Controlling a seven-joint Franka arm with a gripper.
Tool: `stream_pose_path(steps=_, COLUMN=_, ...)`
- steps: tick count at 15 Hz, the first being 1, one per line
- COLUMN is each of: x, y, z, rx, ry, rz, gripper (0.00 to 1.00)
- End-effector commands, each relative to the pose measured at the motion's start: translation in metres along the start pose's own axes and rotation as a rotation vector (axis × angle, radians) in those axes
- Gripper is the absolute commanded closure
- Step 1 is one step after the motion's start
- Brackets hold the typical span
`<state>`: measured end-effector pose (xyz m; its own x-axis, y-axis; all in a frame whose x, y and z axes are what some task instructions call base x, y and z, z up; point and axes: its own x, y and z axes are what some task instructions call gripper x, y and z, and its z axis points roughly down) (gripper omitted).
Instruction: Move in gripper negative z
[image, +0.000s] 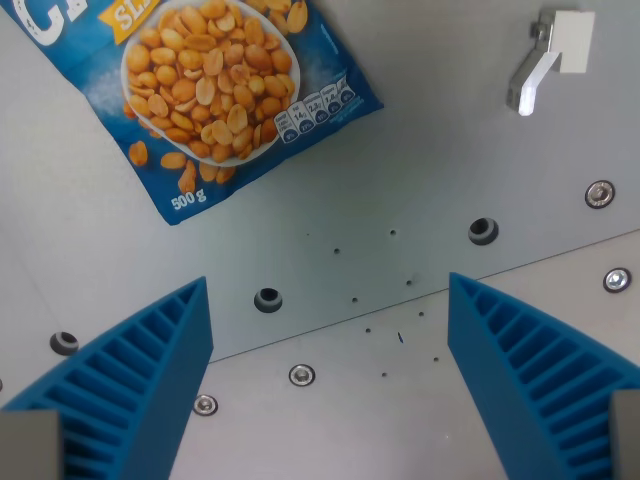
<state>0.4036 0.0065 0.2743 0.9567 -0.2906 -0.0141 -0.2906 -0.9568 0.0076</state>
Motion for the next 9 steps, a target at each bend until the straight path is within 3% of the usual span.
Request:
stream_pose_path(steps=1, x=0.000, y=0.000, z=-0.008, rx=0.002, ry=0.007, rz=0.000, gripper=0.00)
stream_pose_path(steps=9, x=0.000, y=0.000, z=-0.048, rx=0.002, ry=0.007, rz=0.000, gripper=0.00)
